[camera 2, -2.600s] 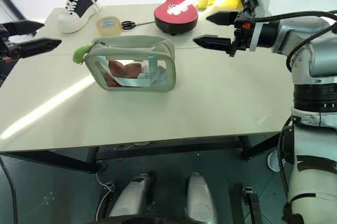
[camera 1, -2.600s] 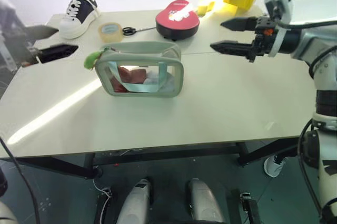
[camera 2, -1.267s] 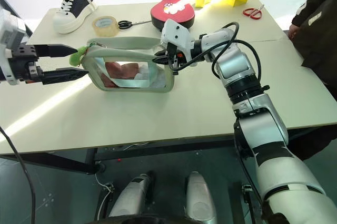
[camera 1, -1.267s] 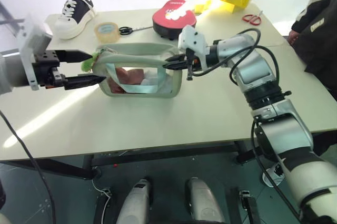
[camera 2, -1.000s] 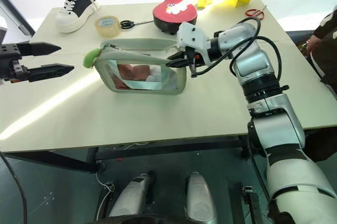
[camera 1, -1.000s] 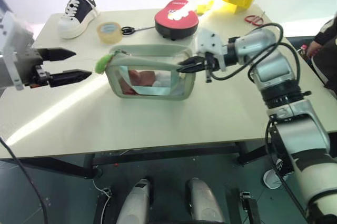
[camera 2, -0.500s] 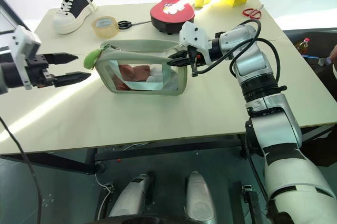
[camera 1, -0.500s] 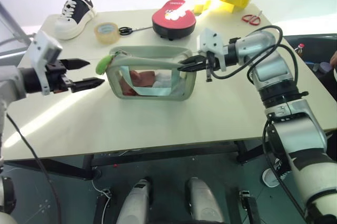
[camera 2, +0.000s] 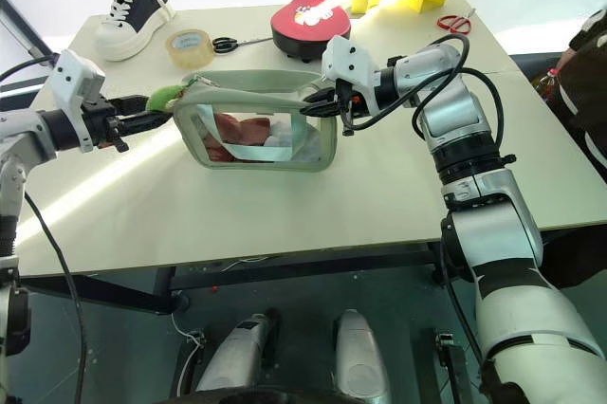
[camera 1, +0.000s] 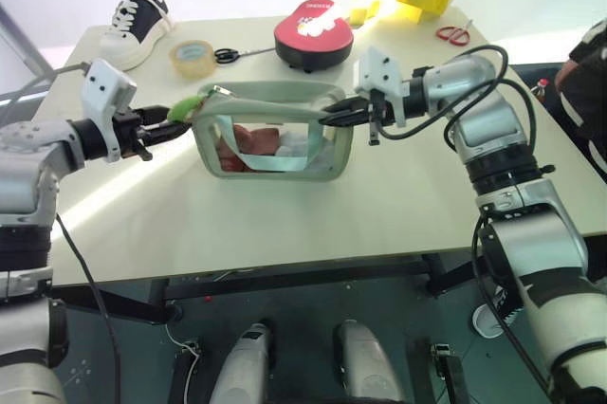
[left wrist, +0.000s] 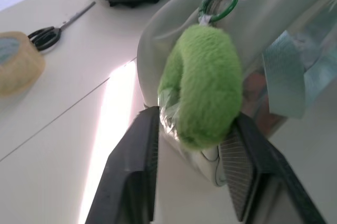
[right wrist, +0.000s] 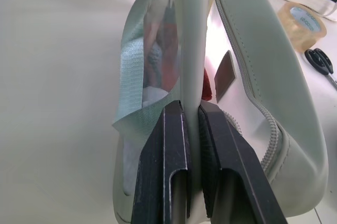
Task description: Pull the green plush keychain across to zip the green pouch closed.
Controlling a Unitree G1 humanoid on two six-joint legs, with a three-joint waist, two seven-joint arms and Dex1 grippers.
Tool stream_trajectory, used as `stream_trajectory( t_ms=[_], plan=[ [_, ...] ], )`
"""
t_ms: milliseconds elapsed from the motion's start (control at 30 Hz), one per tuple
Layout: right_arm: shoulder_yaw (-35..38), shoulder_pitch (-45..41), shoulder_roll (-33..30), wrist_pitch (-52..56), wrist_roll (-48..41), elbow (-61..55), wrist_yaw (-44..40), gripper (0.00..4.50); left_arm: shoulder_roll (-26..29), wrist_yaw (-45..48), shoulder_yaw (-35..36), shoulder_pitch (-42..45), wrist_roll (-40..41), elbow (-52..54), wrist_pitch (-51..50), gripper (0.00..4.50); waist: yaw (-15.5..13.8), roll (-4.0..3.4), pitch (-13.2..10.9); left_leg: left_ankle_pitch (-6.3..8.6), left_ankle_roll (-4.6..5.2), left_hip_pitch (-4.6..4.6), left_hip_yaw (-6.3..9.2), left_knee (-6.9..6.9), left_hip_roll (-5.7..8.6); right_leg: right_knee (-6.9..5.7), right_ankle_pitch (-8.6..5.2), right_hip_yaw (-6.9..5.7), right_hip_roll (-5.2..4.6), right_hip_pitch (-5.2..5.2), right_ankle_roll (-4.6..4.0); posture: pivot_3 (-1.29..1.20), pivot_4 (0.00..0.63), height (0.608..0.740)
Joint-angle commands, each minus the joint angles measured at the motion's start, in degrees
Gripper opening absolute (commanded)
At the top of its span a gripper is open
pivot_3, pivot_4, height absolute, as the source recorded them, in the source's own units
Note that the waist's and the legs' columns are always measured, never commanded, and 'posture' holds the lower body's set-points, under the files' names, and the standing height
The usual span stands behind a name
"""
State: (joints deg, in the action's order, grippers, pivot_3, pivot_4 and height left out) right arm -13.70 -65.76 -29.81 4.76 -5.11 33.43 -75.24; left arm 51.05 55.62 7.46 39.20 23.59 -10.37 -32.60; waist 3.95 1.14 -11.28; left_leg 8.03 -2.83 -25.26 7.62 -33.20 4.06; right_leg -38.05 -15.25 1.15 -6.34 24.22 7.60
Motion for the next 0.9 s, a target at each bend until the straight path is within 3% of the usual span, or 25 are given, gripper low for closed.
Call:
stream_trajectory(
  t_ms=[33,300,500,633,833,900],
  plan=[
    [1.31,-0.64,0.04,0.08,-0.13,-1.82,0.42,0.00,1.22,2.50,1.89,3.67,3.14,2.73,-2.46,0.05,0.01,0.00,0.00,0.00,0.00,0.00,0.00,0.00,0.00,0.00,0.00,0.00,0.00,0.00,0.00,0.00,0.150,0.740],
    [1.21,-1.07,0.84,-0.48,0.32,-0.72,1.57,0.00,-7.00,2.11,-6.09,11.42,-1.37,2.98,2.04,0.05,-0.23,0.01,0.01,-0.01,-0.01,0.00,0.01,-0.06,0.02,0.01,0.00,-0.01,0.00,-0.08,0.01,0.00,0.150,0.740],
    [1.26,-1.20,0.87,-0.74,0.78,-0.67,2.06,0.00,-8.25,6.57,-12.21,12.39,-6.58,-0.57,7.77,0.05,0.24,0.00,0.00,-0.01,-0.01,0.01,-0.03,-0.01,-0.01,-0.04,0.00,0.02,0.04,0.01,0.01,0.00,0.150,0.740],
    [1.35,-0.97,0.68,-0.46,0.71,-1.28,2.18,0.00,-8.06,8.34,-11.05,13.54,-6.94,-3.06,9.14,1.45,0.03,0.00,0.00,-0.01,-0.01,0.01,-0.01,-0.04,-0.01,-0.03,0.00,0.02,0.05,-0.04,0.01,0.00,0.150,0.740],
    [1.57,-1.43,0.41,-0.54,0.80,-0.68,2.67,0.00,-4.08,10.07,-8.44,15.90,-6.31,-2.90,5.55,4.43,0.16,0.00,0.00,-0.01,-0.01,0.00,0.00,-0.04,-0.01,-0.04,0.00,0.01,0.05,-0.02,0.01,0.00,0.150,0.740],
    [1.57,-1.63,0.21,-0.76,0.86,-0.30,2.50,0.00,-0.88,12.58,-8.85,13.95,-6.98,-2.43,5.91,4.43,0.33,-0.01,0.00,-0.01,-0.01,0.01,-0.01,-0.02,-0.01,-0.04,0.00,0.02,0.05,0.00,0.01,0.00,0.150,0.740]
  ],
)
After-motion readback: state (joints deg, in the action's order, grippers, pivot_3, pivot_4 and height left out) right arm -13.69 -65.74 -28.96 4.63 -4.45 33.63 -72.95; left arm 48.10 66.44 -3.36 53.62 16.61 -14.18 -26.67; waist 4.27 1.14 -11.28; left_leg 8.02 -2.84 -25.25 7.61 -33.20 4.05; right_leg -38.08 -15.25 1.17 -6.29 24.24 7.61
